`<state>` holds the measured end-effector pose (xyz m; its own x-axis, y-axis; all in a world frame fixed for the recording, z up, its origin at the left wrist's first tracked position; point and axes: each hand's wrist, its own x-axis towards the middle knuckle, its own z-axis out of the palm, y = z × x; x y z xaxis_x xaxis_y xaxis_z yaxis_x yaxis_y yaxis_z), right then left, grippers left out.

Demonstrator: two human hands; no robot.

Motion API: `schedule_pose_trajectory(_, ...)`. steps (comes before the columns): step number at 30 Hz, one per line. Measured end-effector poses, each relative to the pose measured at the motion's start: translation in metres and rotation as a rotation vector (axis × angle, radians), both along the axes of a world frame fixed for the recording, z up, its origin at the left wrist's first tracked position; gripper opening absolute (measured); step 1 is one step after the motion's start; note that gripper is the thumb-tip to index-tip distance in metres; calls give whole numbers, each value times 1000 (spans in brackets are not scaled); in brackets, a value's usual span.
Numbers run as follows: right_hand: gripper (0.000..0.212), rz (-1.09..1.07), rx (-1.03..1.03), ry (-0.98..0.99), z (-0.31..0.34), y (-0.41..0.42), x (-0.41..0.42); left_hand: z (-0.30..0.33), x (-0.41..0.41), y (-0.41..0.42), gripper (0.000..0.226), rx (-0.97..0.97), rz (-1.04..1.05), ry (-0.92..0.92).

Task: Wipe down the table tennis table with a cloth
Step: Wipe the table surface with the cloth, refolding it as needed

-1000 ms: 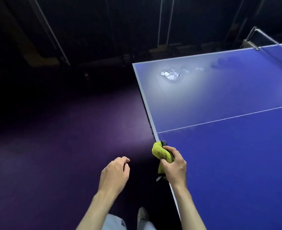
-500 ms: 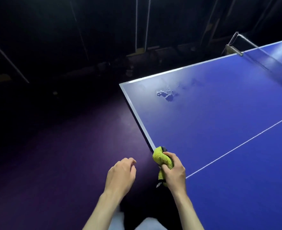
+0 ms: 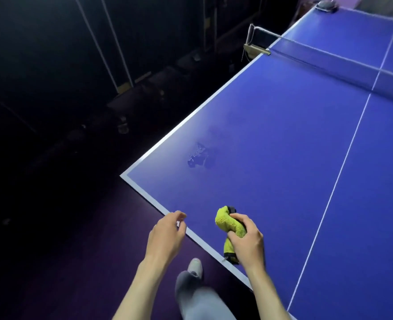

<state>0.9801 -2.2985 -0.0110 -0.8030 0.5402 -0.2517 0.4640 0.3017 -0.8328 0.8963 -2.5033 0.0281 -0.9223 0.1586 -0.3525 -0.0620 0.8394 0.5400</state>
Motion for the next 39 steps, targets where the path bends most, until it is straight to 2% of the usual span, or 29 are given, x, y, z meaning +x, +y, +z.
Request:
schedule_pose_trajectory(7, 53, -142, -27, 9, -8, -16, -87, 1, -102, -4, 27, -45, -214, 20)
schedule_pose_trajectory(11, 47, -242, -39, -44, -19, -33, -106, -11, -156, -18, 26, -13, -275, 2)
schedule_pose_trajectory(17, 38, -616, -142, -65, -51, -74, -106, -51, -208, -14, 27, -12, -548, -27)
schedule_pose_trajectory(21, 37, -851, -150, -57, -68, -99, -84, -70, -204, -2, 27, -18, -789, -55)
schedule_pose_trajectory(26, 32, -999, -144, -6, -76, -97, -46, -85, -173, 29, 32, -18, -999, -82)
schedule_pose_trajectory(29, 43, -1050, -98, -29, -88, -78, -10, -104, -148, 48, 38, -86, -1117, -92)
schedule_pose_trajectory(32, 52, -1041, 60, -144, -103, -43, 38, -125, -133, 59, 44, -157, -1115, -65)
schedule_pose_trajectory(39, 58, -1064, 356, -373, -136, 52, 140, -179, -124, 44, 63, -254, -1036, 161)
